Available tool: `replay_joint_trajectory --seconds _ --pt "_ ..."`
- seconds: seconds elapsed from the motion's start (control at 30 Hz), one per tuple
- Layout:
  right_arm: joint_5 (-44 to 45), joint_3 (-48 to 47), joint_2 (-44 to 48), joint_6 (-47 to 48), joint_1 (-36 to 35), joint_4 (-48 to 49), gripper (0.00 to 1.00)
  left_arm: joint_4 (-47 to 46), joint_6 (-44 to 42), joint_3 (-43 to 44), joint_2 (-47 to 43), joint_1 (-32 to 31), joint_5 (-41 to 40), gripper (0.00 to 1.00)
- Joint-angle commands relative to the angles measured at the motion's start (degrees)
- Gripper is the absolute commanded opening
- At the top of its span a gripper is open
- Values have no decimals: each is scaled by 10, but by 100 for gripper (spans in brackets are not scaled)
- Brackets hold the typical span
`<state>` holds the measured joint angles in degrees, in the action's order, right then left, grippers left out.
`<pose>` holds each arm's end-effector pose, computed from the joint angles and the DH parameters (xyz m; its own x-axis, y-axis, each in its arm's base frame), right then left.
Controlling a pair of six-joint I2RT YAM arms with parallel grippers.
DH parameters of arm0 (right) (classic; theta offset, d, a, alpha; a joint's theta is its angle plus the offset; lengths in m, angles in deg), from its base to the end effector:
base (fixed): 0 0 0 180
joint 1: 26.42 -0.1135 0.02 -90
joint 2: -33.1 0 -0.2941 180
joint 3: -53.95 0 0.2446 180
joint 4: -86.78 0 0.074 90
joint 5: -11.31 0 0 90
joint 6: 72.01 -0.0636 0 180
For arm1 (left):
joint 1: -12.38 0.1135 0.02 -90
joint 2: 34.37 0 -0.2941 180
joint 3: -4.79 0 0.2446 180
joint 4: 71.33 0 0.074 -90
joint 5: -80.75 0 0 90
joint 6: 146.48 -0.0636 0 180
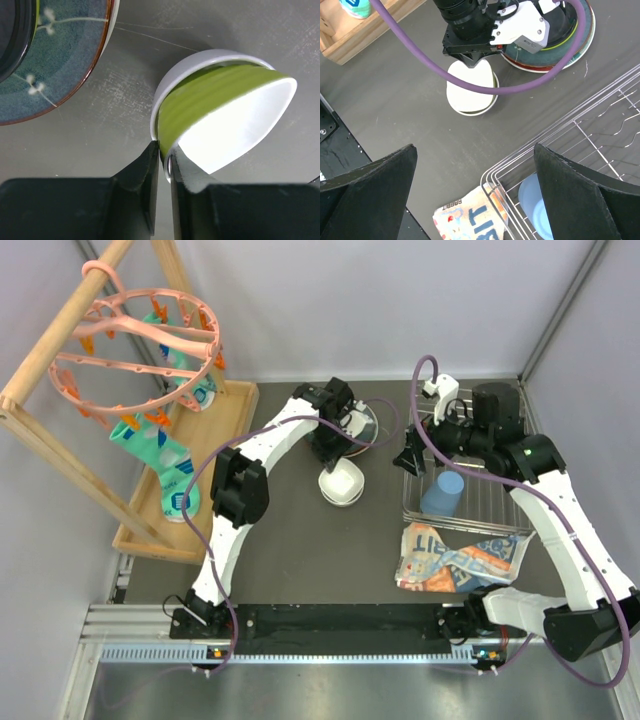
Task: Unload the mixed dishes from the dish rack
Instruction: Place the bowl at the center of the board.
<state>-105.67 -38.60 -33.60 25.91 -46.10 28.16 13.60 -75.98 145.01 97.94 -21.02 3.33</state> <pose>0.2103 0.1059 0.4195 -0.4139 -0.2785 -0.8667 -0.7232 0.6787 0.1274 0.4021 -0.2817 0.2321 -0.5739 0.7686 -0.2826 0.8165 0.5636 -0.1251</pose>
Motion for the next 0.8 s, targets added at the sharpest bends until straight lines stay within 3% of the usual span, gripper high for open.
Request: replay_joint_trajectory --seconds 0.0,0.33,0.47,0.53,0.57,0.6,0.77 --pt "0 2 17 7 4 17 99 -11 -2 23 -5 -2 8 22" --pt "8 6 19 8 6 15 99 -14 -2 24 -16 -3 4 31" --pt "62 7 22 11 7 14 99 -22 3 24 -30 -3 -4 35" --pt "118 10 21 15 7 7 99 -33 12 23 -49 -2 -19 42" --pt "134 13 21 16 8 5 99 -45 14 20 -57 -1 -20 52" --pt "163 15 22 17 8 3 99 -54 16 16 -66 0 -21 56" --pt "211 27 17 22 16 -24 99 -129 42 -49 -154 13 -12 69"
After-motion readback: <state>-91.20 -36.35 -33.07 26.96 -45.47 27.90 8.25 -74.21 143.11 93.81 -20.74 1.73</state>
